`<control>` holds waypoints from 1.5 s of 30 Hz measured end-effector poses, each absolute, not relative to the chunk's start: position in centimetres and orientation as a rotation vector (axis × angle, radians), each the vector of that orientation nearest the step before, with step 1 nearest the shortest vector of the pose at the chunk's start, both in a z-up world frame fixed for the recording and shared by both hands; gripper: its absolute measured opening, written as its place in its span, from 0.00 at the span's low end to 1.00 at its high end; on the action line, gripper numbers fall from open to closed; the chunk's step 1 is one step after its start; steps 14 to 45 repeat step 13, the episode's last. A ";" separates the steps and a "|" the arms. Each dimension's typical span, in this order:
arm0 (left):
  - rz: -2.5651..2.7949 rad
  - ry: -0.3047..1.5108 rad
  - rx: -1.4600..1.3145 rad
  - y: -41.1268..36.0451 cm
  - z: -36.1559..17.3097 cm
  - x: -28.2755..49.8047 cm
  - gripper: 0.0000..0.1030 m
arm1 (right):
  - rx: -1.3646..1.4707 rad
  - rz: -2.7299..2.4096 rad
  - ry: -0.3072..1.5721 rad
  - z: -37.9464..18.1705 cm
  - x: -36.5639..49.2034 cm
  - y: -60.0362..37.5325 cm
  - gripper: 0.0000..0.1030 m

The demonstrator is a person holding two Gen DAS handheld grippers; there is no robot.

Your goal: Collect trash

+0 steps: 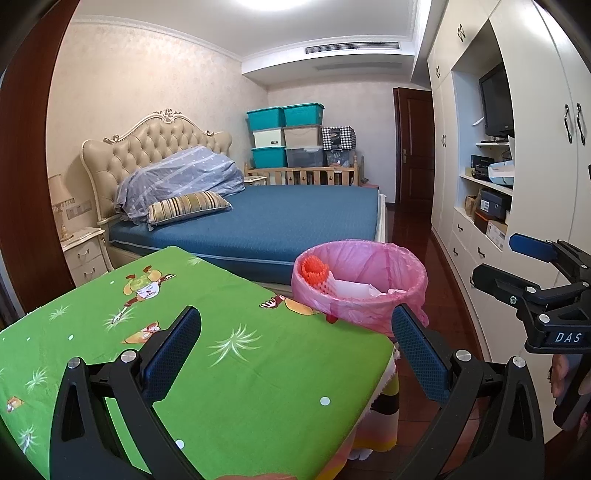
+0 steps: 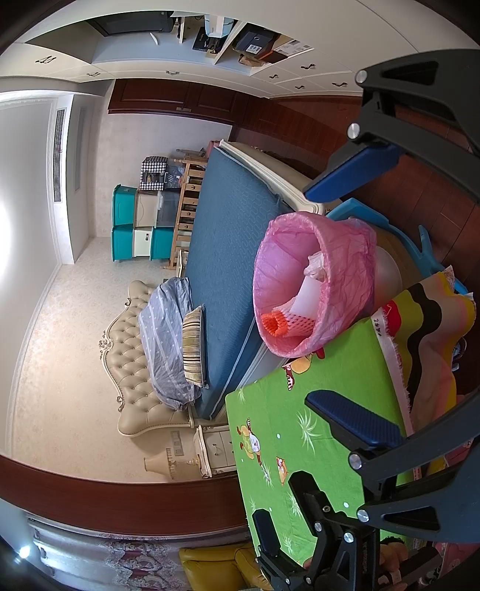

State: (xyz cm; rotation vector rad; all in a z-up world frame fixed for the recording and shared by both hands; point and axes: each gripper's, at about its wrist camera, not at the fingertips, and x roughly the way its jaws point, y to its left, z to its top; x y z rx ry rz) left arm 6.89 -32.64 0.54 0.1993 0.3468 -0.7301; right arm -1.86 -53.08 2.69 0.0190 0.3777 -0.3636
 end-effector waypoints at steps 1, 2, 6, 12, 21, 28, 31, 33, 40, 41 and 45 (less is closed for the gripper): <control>-0.731 0.348 0.197 -32.7 0.6 7.0 0.94 | 0.018 -0.364 0.377 2.7 -1.8 -53.0 0.96; -0.732 0.345 0.192 -32.5 0.7 7.4 0.94 | 0.018 -0.363 0.376 2.7 -1.8 -53.0 0.96; -0.703 0.321 0.165 -32.2 1.1 7.1 0.94 | 0.012 -0.361 0.372 3.0 -1.9 -52.8 0.96; -0.709 0.334 0.124 -30.5 2.0 8.3 0.94 | -0.011 -0.349 0.358 4.0 -1.7 -52.0 0.96; -0.705 0.330 0.121 -30.2 2.2 8.2 0.94 | -0.017 -0.347 0.353 4.3 -1.7 -51.8 0.96; -0.705 0.330 0.121 -30.2 2.2 8.2 0.94 | -0.017 -0.347 0.353 4.3 -1.7 -51.8 0.96; -0.705 0.330 0.121 -30.2 2.2 8.2 0.94 | -0.017 -0.347 0.353 4.3 -1.7 -51.8 0.96; -0.705 0.330 0.121 -30.2 2.2 8.2 0.94 | -0.017 -0.347 0.353 4.3 -1.7 -51.8 0.96; -0.705 0.330 0.121 -30.2 2.2 8.2 0.94 | -0.017 -0.347 0.353 4.3 -1.7 -51.8 0.96; -0.705 0.330 0.121 -30.2 2.2 8.2 0.94 | -0.017 -0.347 0.353 4.3 -1.7 -51.8 0.96; -0.705 0.330 0.121 -30.2 2.2 8.2 0.94 | -0.017 -0.347 0.353 4.3 -1.7 -51.8 0.96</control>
